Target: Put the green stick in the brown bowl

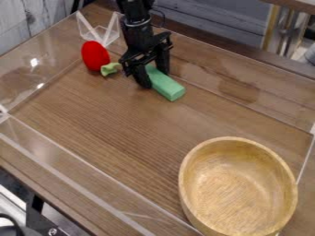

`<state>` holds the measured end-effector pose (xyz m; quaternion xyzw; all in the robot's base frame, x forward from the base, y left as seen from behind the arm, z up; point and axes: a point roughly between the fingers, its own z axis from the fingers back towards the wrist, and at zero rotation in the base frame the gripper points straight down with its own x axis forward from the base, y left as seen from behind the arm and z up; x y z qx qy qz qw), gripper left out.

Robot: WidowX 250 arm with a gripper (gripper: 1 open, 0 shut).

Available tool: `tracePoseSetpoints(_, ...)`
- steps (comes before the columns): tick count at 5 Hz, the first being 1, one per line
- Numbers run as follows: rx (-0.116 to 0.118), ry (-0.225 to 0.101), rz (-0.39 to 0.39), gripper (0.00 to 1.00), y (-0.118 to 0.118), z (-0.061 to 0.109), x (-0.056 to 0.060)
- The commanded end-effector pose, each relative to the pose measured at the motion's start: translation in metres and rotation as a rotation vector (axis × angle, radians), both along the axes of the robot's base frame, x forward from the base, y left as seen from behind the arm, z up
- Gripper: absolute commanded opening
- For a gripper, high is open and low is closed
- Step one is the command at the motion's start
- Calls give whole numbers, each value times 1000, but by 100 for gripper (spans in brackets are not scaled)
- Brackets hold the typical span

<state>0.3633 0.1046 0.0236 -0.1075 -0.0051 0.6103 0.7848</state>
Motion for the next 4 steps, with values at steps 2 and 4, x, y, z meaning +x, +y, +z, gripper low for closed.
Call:
tracePoseSetpoints(2,29,-110,52,0,-15,39,-4)
tracePoseSetpoints(4,10,-189,9,0,-47,68,-19)
